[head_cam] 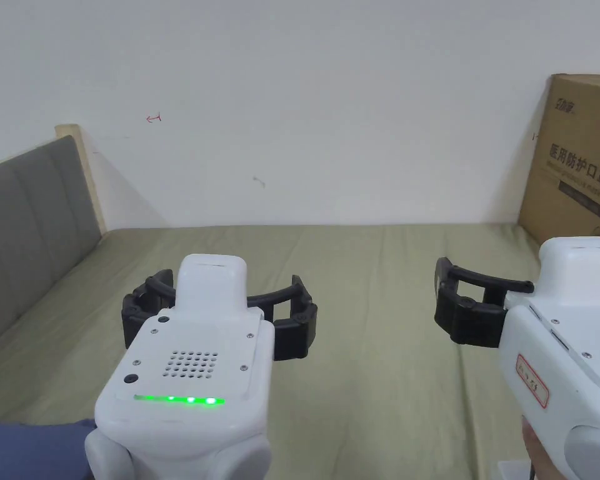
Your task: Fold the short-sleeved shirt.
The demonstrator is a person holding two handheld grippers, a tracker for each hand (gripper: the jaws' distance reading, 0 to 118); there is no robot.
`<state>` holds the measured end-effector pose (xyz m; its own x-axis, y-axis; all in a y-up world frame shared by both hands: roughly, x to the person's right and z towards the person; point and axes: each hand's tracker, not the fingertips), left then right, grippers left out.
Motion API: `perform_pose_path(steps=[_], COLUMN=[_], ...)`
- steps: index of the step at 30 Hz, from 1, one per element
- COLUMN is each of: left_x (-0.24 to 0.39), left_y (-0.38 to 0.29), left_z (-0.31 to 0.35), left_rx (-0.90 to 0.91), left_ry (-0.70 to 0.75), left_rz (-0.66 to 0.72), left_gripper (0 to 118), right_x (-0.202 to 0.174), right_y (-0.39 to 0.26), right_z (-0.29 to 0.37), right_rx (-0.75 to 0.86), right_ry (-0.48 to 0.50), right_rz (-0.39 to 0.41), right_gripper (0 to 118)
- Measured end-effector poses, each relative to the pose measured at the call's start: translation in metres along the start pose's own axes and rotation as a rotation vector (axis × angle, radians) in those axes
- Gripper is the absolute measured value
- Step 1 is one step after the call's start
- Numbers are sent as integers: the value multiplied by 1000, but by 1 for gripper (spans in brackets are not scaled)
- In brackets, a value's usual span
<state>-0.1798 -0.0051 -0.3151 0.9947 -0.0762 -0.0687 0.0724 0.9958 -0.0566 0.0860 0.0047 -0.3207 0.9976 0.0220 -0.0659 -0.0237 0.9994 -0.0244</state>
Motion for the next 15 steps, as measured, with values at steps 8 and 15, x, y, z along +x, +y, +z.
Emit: perform_pose_path(steps=[8, 15], left_x=[-1, -4], left_y=[-4, -1], left_z=[-2, -3], left_rx=[-37, -43], left_ry=[-25, -50], left_rz=[49, 99], left_gripper=[118, 118], right_x=[-3, -5], right_y=[-4, -5], right_z=[0, 1], right_rx=[-22, -23], right_ry=[-4, -2], right_rz=[8, 14], right_gripper=[118, 118])
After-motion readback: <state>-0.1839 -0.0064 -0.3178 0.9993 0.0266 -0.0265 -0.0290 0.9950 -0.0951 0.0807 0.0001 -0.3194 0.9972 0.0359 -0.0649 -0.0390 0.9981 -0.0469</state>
